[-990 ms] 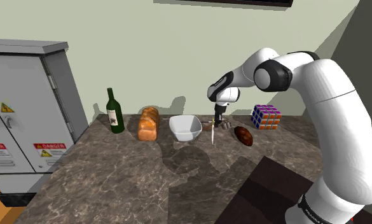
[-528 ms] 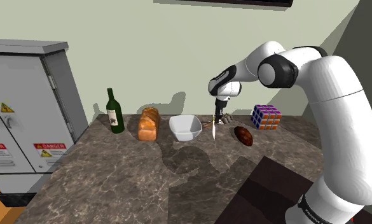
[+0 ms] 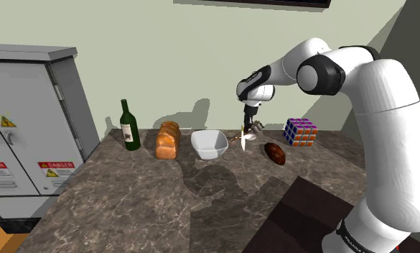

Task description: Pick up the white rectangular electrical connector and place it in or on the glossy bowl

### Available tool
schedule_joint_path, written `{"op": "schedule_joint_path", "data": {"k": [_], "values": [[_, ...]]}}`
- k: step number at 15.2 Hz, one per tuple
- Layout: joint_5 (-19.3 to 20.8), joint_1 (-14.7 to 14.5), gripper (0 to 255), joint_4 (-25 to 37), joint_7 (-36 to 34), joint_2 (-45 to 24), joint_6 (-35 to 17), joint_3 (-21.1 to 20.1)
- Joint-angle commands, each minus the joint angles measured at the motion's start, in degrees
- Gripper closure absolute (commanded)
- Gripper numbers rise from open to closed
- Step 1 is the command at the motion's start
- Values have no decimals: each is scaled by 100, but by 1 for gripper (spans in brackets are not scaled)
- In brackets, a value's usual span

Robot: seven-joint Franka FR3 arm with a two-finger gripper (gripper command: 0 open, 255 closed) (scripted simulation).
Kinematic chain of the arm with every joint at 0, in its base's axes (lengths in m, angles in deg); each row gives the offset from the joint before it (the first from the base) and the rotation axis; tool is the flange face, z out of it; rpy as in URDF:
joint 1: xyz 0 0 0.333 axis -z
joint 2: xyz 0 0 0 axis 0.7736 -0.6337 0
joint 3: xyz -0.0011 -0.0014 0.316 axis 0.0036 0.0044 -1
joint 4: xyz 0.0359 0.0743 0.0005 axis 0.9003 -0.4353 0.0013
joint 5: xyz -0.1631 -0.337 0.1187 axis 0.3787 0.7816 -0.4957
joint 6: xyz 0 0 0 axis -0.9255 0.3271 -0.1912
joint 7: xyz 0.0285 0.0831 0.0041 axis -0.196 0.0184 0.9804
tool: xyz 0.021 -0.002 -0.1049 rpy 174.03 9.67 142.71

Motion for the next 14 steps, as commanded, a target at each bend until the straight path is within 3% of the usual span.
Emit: {"op": "schedule_joint_path", "data": {"k": [1, 7, 14], "values": [[38, -18, 255, 8, -30, 93, 97, 26], [149, -60, 255, 73, -116, 343, 399, 97], [156, -503, 255, 985, -920, -174, 700, -104]]}}
